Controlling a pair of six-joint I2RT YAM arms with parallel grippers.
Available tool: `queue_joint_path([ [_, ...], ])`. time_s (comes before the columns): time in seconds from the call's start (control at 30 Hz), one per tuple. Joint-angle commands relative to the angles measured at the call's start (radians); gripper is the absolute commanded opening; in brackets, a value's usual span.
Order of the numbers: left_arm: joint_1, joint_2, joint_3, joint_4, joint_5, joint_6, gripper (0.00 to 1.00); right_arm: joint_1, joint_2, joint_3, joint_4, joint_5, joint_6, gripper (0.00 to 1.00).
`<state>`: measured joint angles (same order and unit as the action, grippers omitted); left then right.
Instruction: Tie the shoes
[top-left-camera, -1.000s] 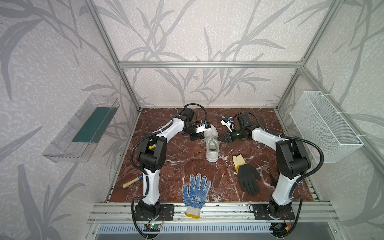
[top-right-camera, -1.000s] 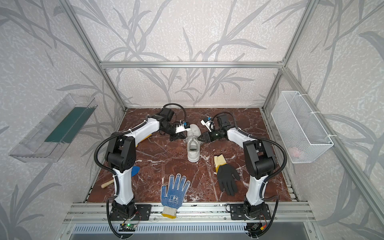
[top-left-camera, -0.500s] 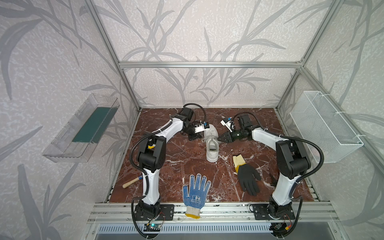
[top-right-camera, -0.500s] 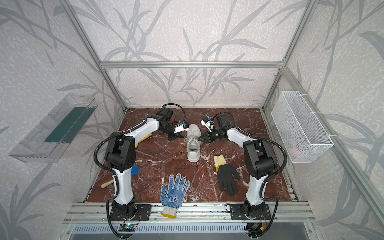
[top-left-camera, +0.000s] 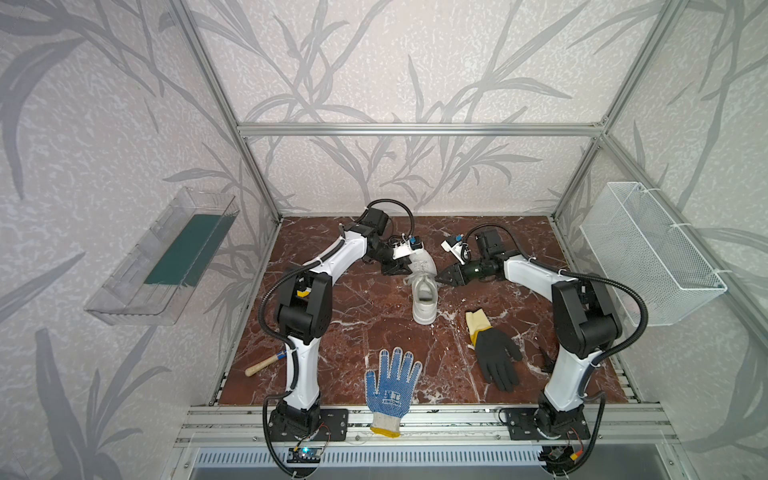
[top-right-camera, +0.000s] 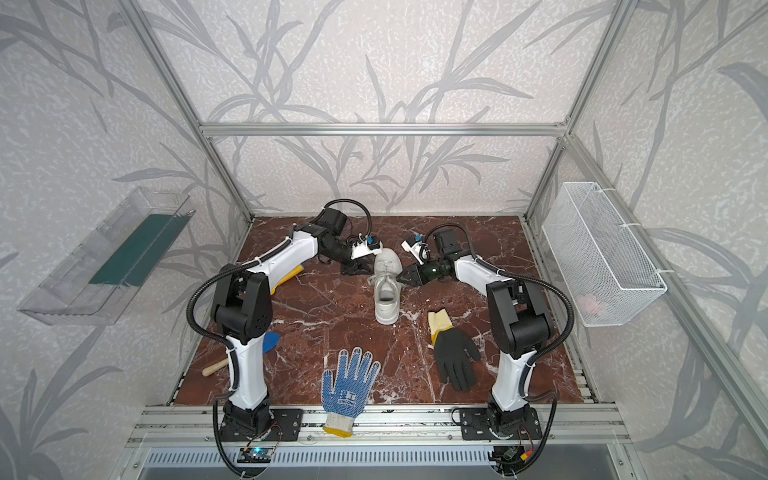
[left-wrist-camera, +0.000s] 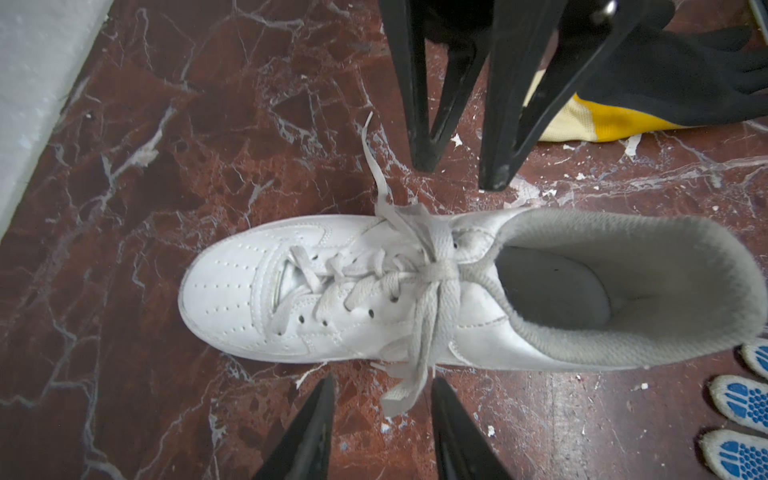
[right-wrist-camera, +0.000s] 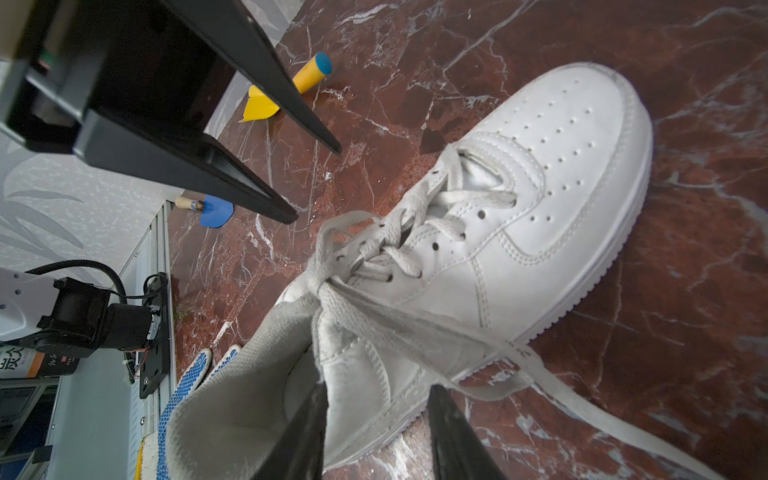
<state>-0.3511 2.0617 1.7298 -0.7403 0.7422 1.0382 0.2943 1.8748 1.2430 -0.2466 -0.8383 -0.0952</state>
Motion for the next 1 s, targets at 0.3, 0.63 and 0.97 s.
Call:
queue_joint_path([
  [0.3, -0.026, 0.100, 0.134, -0.165, 0.072, 0.058, 0.36, -0.004, -0.033, 0.001, -0.025, -0.019, -0.027, 0.41],
  [0.63, -0.029, 0.131, 0.182, -0.215, 0.079, 0.060, 0.09, -0.004, -0.032, 0.001, -0.014, -0.036, -0.020, 0.41],
  [0.97, -0.028, 0.125, 0.182, -0.233, 0.083, 0.097, 0.00, -0.004, -0.032, 0.007, 0.029, -0.052, 0.020, 0.41],
])
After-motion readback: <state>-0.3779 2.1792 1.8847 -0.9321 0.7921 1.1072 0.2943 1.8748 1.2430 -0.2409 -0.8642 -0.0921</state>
